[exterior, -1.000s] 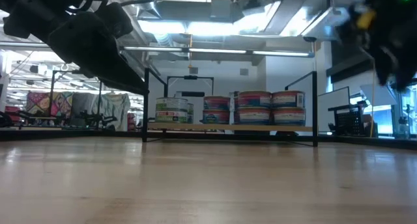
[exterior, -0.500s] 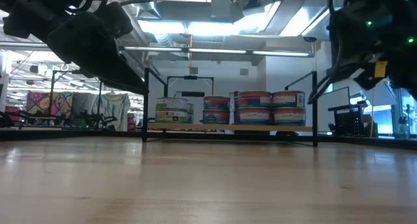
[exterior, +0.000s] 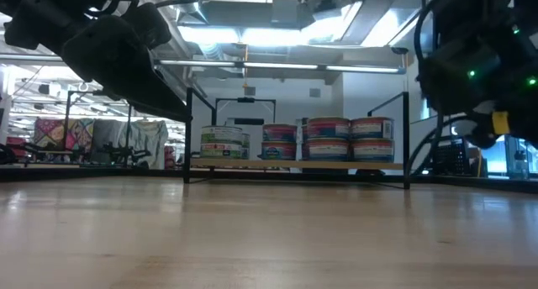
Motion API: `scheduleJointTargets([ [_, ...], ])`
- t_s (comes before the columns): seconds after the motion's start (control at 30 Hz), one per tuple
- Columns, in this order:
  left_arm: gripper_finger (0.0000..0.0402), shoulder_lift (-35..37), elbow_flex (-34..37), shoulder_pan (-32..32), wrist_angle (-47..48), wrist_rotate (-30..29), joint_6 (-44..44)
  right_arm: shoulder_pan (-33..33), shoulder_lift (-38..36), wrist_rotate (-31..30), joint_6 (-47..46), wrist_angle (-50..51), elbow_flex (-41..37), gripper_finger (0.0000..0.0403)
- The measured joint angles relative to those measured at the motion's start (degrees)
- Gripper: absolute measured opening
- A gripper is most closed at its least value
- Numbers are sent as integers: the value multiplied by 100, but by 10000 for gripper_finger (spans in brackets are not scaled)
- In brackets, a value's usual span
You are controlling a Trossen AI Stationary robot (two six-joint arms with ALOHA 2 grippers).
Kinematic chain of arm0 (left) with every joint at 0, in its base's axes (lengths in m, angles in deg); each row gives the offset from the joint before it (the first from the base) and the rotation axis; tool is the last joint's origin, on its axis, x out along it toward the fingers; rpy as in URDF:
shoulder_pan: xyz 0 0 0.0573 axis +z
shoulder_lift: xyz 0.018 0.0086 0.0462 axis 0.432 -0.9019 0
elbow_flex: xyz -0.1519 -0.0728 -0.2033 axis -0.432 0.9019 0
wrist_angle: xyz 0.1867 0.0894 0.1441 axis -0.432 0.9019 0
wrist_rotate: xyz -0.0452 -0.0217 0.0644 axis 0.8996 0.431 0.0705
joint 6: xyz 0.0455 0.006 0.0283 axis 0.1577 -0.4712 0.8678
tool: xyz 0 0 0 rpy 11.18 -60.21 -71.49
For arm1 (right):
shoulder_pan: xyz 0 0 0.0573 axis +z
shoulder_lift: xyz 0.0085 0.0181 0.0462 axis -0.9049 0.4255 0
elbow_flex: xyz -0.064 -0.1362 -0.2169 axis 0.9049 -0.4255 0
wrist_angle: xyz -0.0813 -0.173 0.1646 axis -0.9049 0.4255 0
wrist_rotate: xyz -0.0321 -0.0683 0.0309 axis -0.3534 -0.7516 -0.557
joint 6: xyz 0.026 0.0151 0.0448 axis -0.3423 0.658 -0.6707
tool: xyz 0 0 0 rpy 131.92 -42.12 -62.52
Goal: Stack canned seafood by type on shelf
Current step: Put the green white tuna can on the shelf
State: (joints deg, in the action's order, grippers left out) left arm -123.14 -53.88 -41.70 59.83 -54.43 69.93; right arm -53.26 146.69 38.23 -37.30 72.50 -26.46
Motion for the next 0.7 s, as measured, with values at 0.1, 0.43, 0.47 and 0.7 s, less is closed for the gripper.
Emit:
scheduleJointTargets([
  [0.1, 249, 0, 0, 0, 0, 0, -9, 2, 74, 54, 309, -185, 36, 129],
  [0.43, 249, 0, 0, 0, -7, -2, -61, 5, 56, -299, 673, -1527, 819, 129],
  [0.47, 249, 0, 0, 0, -7, 0, -61, 4, 49, -366, 678, -1836, 825, 129],
  [0.7, 249, 0, 0, 0, -161, 0, -61, 4, 67, -929, 715, -3753, 806, 129],
])
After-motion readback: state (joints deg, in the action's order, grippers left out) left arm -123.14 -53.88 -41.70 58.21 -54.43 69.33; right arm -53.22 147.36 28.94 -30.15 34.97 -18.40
